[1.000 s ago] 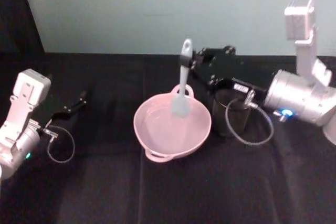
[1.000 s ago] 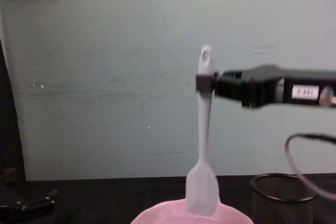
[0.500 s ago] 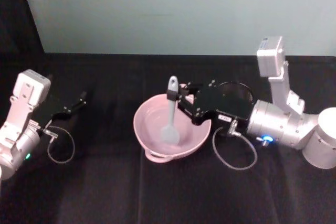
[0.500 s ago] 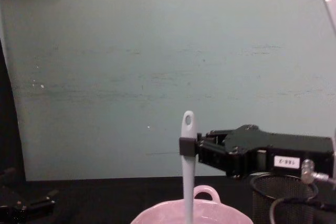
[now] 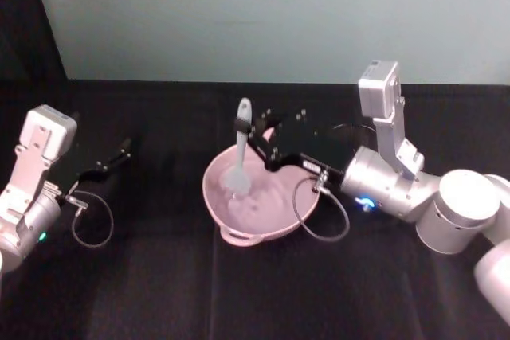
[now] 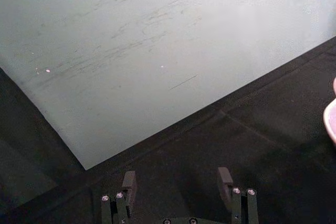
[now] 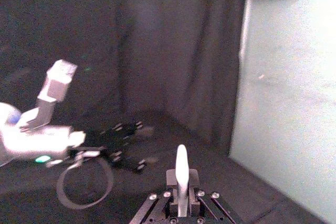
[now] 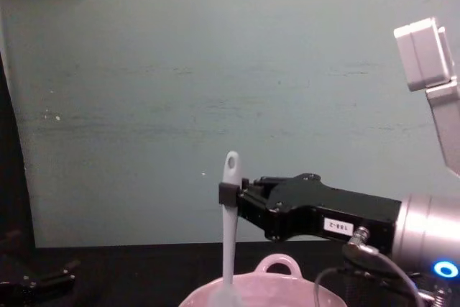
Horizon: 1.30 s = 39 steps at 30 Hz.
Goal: Use the one hand to pick up the spoon and stir the clear water in the bowl.
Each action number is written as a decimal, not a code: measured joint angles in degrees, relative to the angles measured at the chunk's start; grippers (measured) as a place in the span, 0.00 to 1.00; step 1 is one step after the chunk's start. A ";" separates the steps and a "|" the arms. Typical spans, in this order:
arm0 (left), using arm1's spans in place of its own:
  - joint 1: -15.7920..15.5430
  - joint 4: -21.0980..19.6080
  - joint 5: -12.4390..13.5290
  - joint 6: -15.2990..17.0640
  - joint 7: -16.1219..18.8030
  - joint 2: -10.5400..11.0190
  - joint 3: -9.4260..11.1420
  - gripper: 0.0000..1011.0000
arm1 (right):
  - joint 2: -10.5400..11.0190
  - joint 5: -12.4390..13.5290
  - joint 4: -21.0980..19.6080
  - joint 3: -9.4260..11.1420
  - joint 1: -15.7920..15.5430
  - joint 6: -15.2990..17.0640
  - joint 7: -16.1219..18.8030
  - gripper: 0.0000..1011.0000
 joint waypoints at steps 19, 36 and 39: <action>0.00 0.00 0.00 0.00 0.00 0.00 0.00 1.00 | 2.87 -4.36 -1.60 5.05 -1.76 -1.23 -3.03 0.11; 0.00 0.00 0.00 0.00 0.00 0.00 0.00 1.00 | 6.59 5.09 -13.16 5.17 -7.48 8.94 2.56 0.11; 0.00 0.00 0.00 0.00 0.00 0.00 0.00 1.00 | 5.08 5.41 -11.60 4.18 -6.45 8.96 2.44 0.11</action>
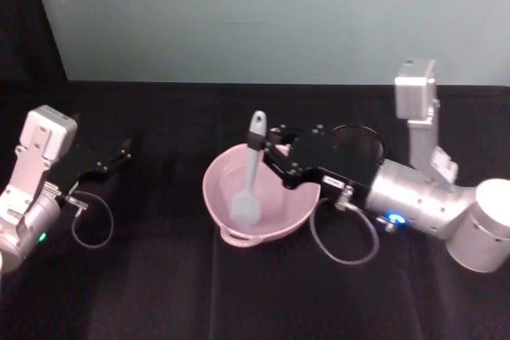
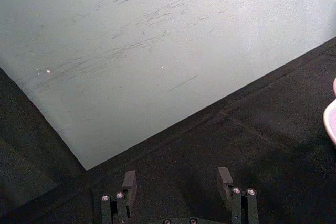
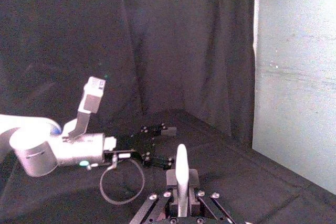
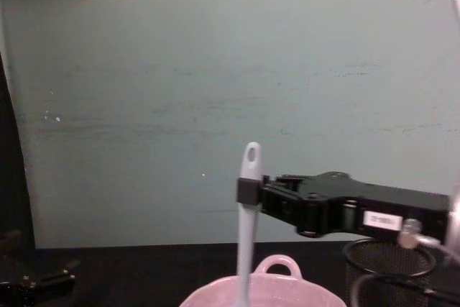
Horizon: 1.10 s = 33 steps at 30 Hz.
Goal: Use the one hand to pick up the spoon and stir the clear water in the bowl.
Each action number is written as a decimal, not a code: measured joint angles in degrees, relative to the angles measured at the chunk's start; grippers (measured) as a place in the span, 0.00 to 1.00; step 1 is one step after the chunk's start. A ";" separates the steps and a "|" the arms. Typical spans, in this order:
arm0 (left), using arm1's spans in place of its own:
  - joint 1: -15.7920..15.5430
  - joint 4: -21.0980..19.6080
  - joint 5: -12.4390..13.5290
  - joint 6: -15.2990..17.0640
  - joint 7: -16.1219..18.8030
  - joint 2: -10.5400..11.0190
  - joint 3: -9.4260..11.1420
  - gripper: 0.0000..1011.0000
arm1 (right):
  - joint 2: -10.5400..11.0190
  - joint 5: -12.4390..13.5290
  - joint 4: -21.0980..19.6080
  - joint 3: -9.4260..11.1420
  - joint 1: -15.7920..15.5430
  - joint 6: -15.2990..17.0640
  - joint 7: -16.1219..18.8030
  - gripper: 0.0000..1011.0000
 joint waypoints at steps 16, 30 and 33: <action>0.00 0.00 0.00 0.00 0.00 0.00 0.00 1.00 | -9.42 -8.34 14.22 -0.78 5.97 -10.49 -7.92 0.11; 0.00 0.00 0.00 0.00 0.00 0.00 0.00 1.00 | -4.95 -10.23 10.34 3.26 4.11 -8.66 -8.15 0.11; 0.00 0.00 0.00 0.00 0.00 0.00 0.00 1.00 | -2.94 -8.64 6.72 4.38 2.19 -6.84 -6.45 0.11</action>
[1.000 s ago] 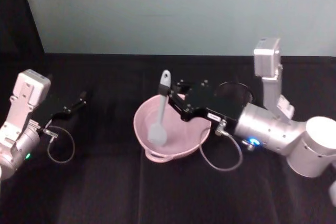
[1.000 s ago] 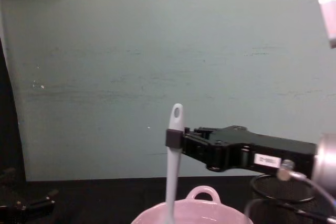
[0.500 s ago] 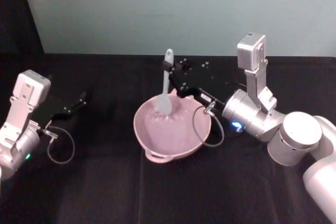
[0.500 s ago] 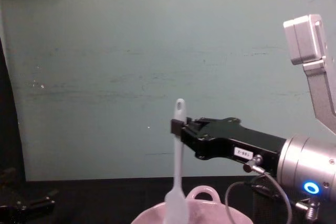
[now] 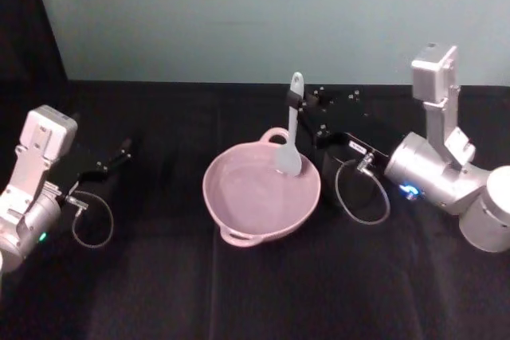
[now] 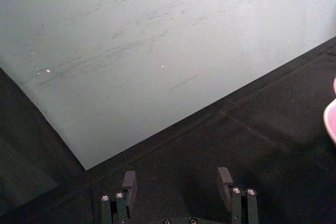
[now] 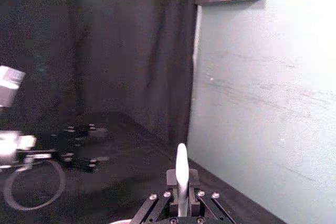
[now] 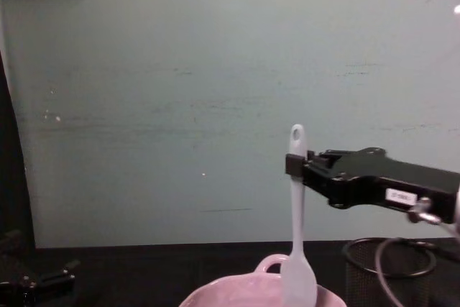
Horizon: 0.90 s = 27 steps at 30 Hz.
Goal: Use the one hand to pick up the spoon and stir the clear water in the bowl.
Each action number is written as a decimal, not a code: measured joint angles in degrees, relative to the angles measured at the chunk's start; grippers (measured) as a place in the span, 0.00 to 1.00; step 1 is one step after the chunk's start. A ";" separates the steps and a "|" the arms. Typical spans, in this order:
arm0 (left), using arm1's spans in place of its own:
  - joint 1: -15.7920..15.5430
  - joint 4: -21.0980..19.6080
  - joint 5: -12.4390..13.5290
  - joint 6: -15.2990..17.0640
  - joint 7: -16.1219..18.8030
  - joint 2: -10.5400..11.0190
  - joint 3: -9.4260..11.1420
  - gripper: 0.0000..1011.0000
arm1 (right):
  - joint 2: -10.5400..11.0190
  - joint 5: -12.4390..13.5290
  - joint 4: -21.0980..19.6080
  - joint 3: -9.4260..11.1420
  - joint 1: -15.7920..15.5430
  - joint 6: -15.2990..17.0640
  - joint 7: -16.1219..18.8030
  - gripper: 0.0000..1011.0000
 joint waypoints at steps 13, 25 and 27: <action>0.00 0.00 0.00 0.00 0.00 -0.01 0.00 1.00 | 4.65 8.59 -9.28 -0.41 -4.97 8.31 5.49 0.11; 0.00 0.00 0.00 0.00 0.00 0.00 0.00 1.00 | 0.51 9.27 -4.62 -4.71 -2.58 6.58 5.23 0.11; 0.00 0.00 0.00 0.00 0.00 0.00 0.00 1.00 | -0.75 8.09 -2.62 -5.30 -1.67 4.79 4.38 0.11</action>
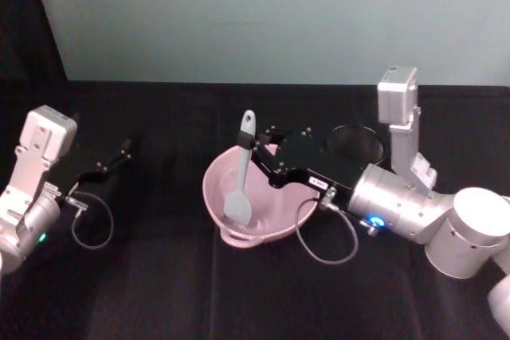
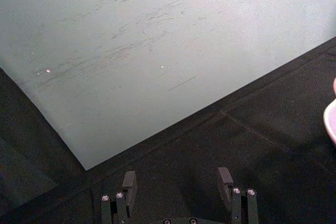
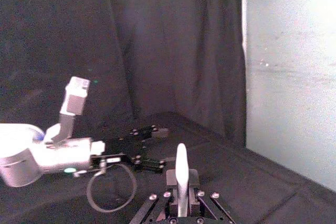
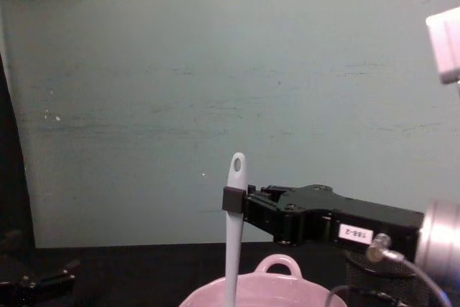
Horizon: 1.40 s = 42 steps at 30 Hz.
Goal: Use the one hand to pick up the spoon and stir the clear water in the bowl.
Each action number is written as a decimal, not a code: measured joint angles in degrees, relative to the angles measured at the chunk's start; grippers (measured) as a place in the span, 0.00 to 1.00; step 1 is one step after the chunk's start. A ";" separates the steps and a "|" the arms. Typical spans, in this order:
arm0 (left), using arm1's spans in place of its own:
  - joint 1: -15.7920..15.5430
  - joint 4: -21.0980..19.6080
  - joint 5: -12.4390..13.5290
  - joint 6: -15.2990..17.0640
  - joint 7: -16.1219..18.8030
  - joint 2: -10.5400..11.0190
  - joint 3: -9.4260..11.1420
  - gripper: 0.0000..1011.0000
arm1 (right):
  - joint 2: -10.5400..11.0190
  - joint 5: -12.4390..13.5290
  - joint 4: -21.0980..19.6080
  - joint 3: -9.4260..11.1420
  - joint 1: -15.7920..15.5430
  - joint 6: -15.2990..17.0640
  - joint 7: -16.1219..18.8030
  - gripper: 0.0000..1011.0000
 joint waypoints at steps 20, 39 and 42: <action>0.00 0.00 0.00 0.00 0.00 0.00 0.00 1.00 | -3.62 -9.69 7.86 2.67 3.38 -8.45 -6.80 0.11; 0.00 0.00 0.00 0.00 0.00 0.00 0.00 1.00 | 3.21 -2.52 -4.80 5.09 -4.35 -1.34 -0.10 0.11; 0.00 0.00 0.00 0.00 0.00 0.00 0.00 1.00 | 2.64 -0.57 -4.58 3.84 -3.82 0.78 0.77 0.11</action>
